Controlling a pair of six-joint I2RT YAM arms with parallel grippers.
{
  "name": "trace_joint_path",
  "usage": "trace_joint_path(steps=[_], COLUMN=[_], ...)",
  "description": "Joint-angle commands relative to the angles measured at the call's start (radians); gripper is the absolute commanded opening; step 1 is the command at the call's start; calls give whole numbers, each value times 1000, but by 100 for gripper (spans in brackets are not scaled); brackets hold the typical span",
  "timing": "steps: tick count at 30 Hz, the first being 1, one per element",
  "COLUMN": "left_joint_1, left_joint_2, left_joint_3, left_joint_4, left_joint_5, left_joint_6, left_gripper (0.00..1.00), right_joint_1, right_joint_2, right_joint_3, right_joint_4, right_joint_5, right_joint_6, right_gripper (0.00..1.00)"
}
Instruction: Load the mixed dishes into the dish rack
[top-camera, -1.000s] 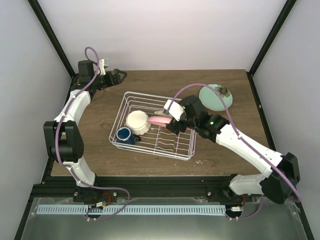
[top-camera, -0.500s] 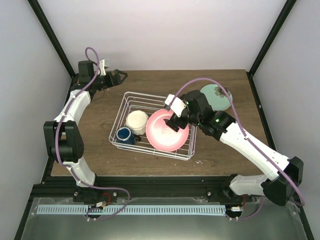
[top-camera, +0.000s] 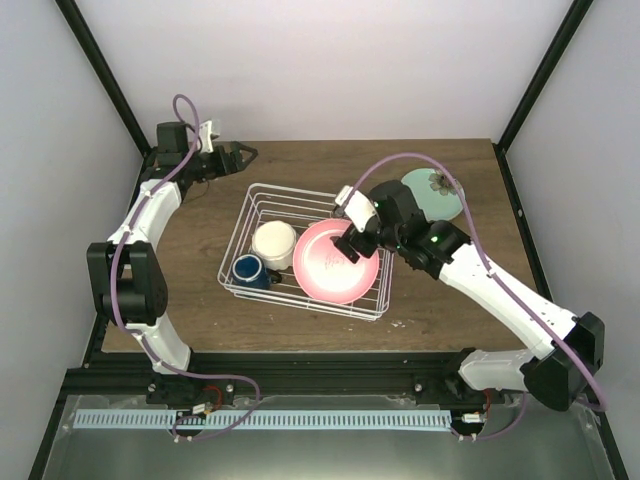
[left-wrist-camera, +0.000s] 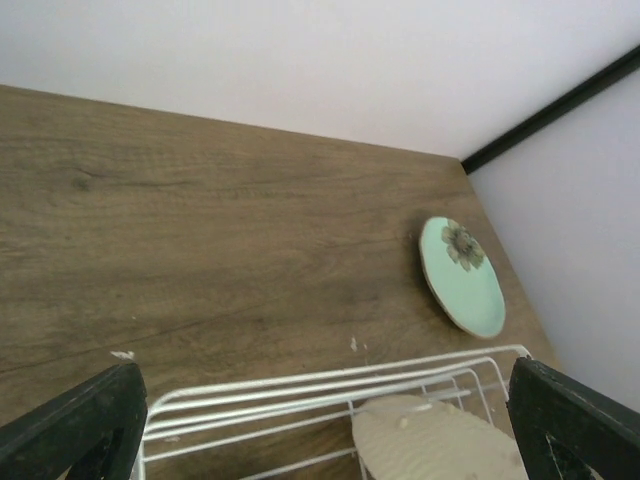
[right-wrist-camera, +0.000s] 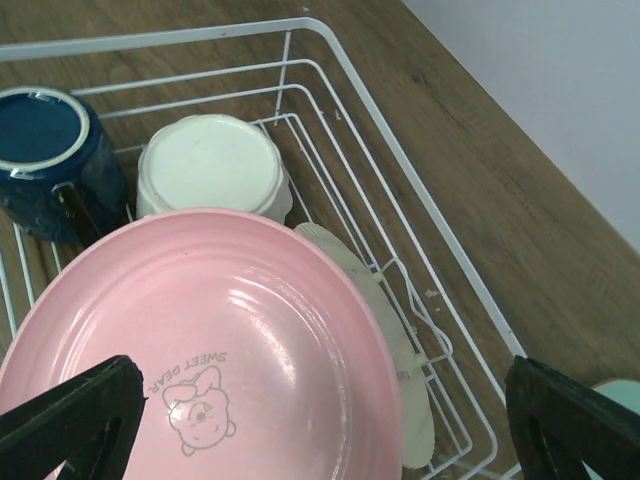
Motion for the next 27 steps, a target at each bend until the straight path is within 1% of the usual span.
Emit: trace_joint_path(steps=[1, 4, 8, 11, 13, 16, 20, 23, 27], left_joint_1=[-26, -95, -169, -206, -221, -239, -271, -305, -349], left_joint_2=[16, 5, -30, -78, -120, -174, -223, -234, -218], left_joint_3=[44, 83, 70, 25, -13, -60, -99, -110, -114], left_joint_4=[-99, -247, -358, -429, -465, -518, -572, -594, -604], left_joint_5=[109, 42, -15, -46, -66, -79, -103, -122, -143], left_joint_6=[118, 245, 308, 326, 335, 341, 333, 327, 321], left_gripper=[100, 100, 100, 100, 100, 100, 100, 100, 100], right_joint_1=[-85, -145, -240, -324, -355, -381, -398, -399, -400], right_joint_2=[-27, 6, 102, 200, 266, 333, 405, 439, 477], right_joint_3=[4, 18, 95, 189, 241, 293, 350, 359, 352], right_joint_4=[-10, -22, -63, -152, -216, -272, -338, -367, -361], right_joint_5=[-66, -83, -98, -89, -47, 1, 44, 59, 63], right_joint_6=[162, 271, 388, 462, 475, 477, 468, 465, 462], right_gripper=[100, 100, 98, 87, 83, 84, 89, 94, 96])
